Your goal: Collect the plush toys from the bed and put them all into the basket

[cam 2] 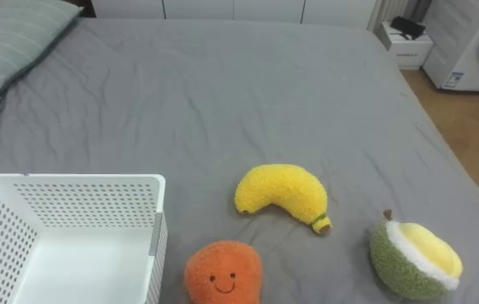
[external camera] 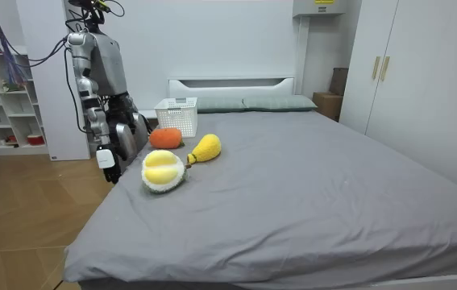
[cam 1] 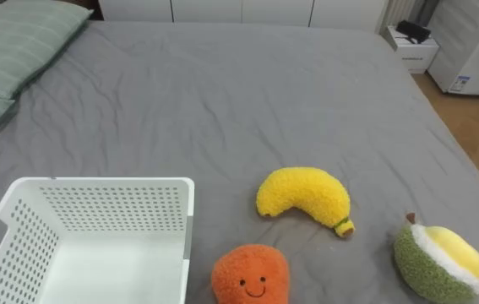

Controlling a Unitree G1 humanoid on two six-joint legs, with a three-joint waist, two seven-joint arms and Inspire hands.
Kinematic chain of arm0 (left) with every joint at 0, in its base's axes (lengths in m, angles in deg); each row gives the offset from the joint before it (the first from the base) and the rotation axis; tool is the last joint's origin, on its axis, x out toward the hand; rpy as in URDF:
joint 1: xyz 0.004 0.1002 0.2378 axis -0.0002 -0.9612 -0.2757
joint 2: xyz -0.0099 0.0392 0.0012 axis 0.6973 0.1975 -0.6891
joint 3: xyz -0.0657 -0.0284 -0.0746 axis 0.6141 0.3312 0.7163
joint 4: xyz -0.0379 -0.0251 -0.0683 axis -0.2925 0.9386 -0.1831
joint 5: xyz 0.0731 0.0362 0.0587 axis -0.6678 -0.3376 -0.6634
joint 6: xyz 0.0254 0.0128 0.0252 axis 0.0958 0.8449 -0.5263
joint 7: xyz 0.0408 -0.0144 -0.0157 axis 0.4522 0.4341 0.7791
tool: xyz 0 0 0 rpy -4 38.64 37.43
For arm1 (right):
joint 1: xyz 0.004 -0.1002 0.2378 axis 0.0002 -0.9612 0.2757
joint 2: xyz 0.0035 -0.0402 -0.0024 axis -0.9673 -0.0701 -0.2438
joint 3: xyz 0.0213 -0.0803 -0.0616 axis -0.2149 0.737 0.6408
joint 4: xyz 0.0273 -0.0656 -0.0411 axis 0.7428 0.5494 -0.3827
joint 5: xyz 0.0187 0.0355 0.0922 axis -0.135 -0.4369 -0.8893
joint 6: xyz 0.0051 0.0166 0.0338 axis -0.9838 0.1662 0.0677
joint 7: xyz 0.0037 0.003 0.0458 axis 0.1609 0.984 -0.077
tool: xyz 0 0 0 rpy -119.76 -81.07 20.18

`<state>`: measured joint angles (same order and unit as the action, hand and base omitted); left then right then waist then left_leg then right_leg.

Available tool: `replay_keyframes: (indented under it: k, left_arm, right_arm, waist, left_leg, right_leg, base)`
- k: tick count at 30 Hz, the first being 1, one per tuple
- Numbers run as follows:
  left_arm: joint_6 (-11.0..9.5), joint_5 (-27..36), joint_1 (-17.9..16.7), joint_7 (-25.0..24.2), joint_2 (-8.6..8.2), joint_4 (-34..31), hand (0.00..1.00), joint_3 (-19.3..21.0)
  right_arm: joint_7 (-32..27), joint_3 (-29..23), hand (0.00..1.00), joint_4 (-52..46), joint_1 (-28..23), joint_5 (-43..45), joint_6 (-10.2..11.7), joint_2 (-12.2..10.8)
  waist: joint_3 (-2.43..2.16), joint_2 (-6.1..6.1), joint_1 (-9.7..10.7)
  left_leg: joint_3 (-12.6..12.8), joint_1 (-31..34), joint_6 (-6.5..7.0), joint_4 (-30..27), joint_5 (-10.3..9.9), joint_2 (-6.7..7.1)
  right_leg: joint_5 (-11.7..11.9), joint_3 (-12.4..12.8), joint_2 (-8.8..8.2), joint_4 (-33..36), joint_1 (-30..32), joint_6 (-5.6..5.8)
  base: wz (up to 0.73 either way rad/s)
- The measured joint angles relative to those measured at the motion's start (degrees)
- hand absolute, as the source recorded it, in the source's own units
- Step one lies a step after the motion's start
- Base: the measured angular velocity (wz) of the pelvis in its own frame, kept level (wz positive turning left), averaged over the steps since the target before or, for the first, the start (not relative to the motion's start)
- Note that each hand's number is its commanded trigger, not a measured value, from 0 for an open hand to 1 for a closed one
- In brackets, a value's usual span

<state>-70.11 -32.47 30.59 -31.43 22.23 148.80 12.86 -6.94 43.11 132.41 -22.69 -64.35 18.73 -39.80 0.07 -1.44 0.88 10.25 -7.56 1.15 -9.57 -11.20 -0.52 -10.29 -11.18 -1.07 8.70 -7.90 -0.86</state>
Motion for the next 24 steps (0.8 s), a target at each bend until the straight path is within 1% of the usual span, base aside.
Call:
replay_keyframes:
  k: [5,10,14,16,18,20,23,24]
  left_arm:
    - [0.0,0.0,-0.1,0.0,-0.05,0.0,0.0,0.0]
    - [0.1,0.0,-0.1,0.2,-0.04,-0.2,0.0,0.0]
    - [0.3,0.0,0.1,0.2,-0.04,-0.2,0.0,0.2]
    - [0.6,0.0,0.1,0.1,-0.05,-0.2,0.0,0.3]
    - [1.2,0.0,0.1,0.0,-0.06,-0.2,0.0,0.6]
    - [1.4,0.0,-0.2,-0.2,-0.04,-0.5,0.0,1.1]
    - [1.9,0.1,-0.6,-1.2,0.17,-1.7,0.0,2.6]
    - [2.2,0.1,-0.6,-1.4,0.31,-1.7,0.0,3.7]
  right_arm:
    - [0.1,0.0,0.0,0.0,0.0,0.1,0.0,0.0]
    - [0.0,0.1,0.0,0.0,0.0,0.1,0.0,0.0]
    - [-0.2,0.0,0.0,0.1,0.0,-0.2,-0.2,0.0]
    - [-1.2,-0.3,0.0,0.2,0.0,-2.0,-0.7,0.0]
    - [-1.8,-1.2,0.0,0.4,0.0,-2.5,-1.0,-0.1]
    - [-2.2,-1.9,0.0,0.8,-0.1,-3.3,-1.3,0.1]
    - [-3.0,-5.2,0.0,1.1,-0.5,-3.5,-1.6,0.6]
    - [-3.4,-7.6,0.0,1.1,-0.7,-3.9,-2.1,0.8]
  waist:
    - [-0.01,-0.04,0.0]
    - [0.11,-0.23,0.0]
    - [0.09,-0.18,-0.2]
    - [0.12,-0.32,-0.2]
    - [0.08,-0.39,0.1]
    - [-0.03,-0.57,0.3]
    - [-0.2,-0.98,0.5]
    - [-0.27,-1.25,0.8]
  left_leg:
    - [0.0,-0.2,0.0,0.0,0.0,-0.08]
    - [0.0,0.0,0.0,0.1,0.0,-0.32]
    - [0.0,0.2,0.0,0.2,0.0,-0.34]
    - [0.0,0.2,0.0,0.1,0.0,-0.34]
    - [0.0,0.1,-0.01,0.1,0.0,-0.3]
    - [0.0,0.0,0.0,0.0,0.0,0.04]
    - [0.0,-0.1,0.0,0.2,0.0,0.04]
    - [-0.1,-0.1,0.0,0.2,0.0,0.03]
  right_leg:
    - [0.0,0.0,0.03,0.0,-0.1,0.0]
    - [0.0,0.2,0.03,0.0,-0.1,0.01]
    - [0.0,0.2,0.02,0.0,-0.1,0.01]
    - [0.0,0.1,-0.29,0.0,-0.1,-0.01]
    - [0.0,0.0,-0.31,0.0,-0.2,0.0]
    - [0.0,-0.1,-0.35,0.0,-0.3,0.01]
    - [0.0,0.0,-0.33,0.1,-0.3,0.01]
    - [0.0,0.0,-0.34,0.1,-0.4,0.01]
  base:
    - [0.0]
    - [0.0]
    - [0.0]
    - [0.0]
    - [0.0]
    - [0.0]
    - [0.0]
    - [0.0]
